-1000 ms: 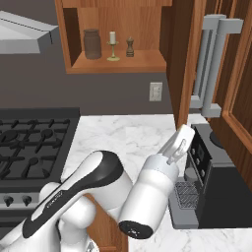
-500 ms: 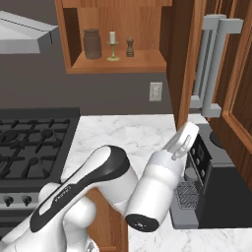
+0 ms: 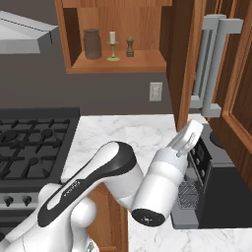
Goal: Pick the jar and candle from the dining table and place them in the open cabinet. Close the cabinet after placing the objects.
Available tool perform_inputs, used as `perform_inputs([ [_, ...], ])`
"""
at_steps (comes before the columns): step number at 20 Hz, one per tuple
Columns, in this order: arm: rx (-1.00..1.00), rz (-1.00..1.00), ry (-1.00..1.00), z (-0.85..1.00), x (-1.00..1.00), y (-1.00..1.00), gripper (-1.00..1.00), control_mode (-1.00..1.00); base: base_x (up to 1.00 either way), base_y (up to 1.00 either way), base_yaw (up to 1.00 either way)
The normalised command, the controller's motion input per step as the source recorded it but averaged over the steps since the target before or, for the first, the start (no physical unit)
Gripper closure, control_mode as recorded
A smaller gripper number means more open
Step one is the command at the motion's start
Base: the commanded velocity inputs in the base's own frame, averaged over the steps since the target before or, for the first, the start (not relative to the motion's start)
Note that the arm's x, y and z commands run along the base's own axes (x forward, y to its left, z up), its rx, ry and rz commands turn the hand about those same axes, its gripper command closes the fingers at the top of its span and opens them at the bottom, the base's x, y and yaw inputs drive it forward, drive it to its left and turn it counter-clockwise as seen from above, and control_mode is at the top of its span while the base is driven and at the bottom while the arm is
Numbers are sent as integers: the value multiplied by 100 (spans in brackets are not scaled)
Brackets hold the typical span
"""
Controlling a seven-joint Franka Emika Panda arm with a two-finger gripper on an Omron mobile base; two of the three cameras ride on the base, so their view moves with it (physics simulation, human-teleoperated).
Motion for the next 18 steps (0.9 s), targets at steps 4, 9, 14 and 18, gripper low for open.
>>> perform_inputs([
  [4, 0, 0, 0, -1, 11, -8, -100, -100, 0, 0, 0],
  [9, 0, 0, 0, 0, 13, -3, -100, -100, 0, 0, 0],
  [14, 0, 0, 0, 0, 5, 0, -100, -100, 0, 0, 0],
  [18, 0, 0, 0, 0, 0, 0, -100, -100, 0, 0, 0],
])
